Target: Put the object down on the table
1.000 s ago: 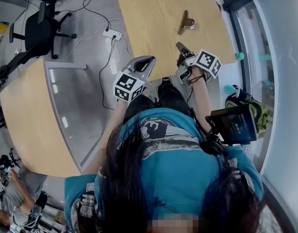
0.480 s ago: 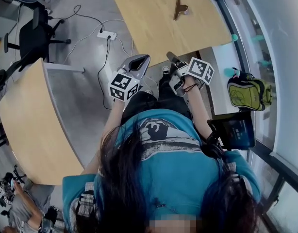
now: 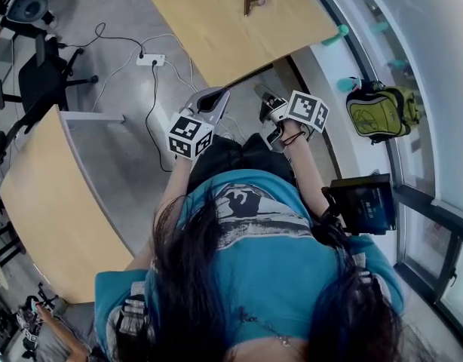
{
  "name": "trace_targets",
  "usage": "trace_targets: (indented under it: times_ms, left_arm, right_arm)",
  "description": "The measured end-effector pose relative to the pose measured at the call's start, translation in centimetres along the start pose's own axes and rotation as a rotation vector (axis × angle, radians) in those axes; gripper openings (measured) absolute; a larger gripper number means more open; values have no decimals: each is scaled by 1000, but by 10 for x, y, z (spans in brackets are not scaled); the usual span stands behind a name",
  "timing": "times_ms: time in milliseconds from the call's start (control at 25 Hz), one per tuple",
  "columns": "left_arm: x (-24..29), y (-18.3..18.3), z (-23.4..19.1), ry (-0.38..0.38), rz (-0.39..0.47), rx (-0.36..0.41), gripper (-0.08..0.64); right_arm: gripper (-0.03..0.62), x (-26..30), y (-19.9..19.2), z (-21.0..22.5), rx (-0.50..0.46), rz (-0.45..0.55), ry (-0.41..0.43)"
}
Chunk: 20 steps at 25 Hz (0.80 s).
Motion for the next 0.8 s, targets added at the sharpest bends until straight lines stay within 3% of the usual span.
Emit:
trace_targets:
  times_ms: [360,520,720,800]
  left_arm:
    - [5,-7,60,-40,-18,22,2]
    - [5,-18,110,-62,-24,26,2]
    - [10,-34,150,-98,22,-54,2]
    - [10,-39,169,-101,19,-51,2]
  right_arm:
    - [18,-54,-31,24,21,20,3]
    - [18,-97,-59,39,20,25,12]
    - [15,-127,-84,63,47,22,13]
    - [15,-141,-94,72,57,21,13]
Point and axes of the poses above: the fingertips, and each gripper's own axes: x forward along the fingers, z to its right, y out of its top, the point moved 7 cm from there along -x, backward along the fingers, and after that the axes turned 14 degrees about -y, right-handed, at the moved point
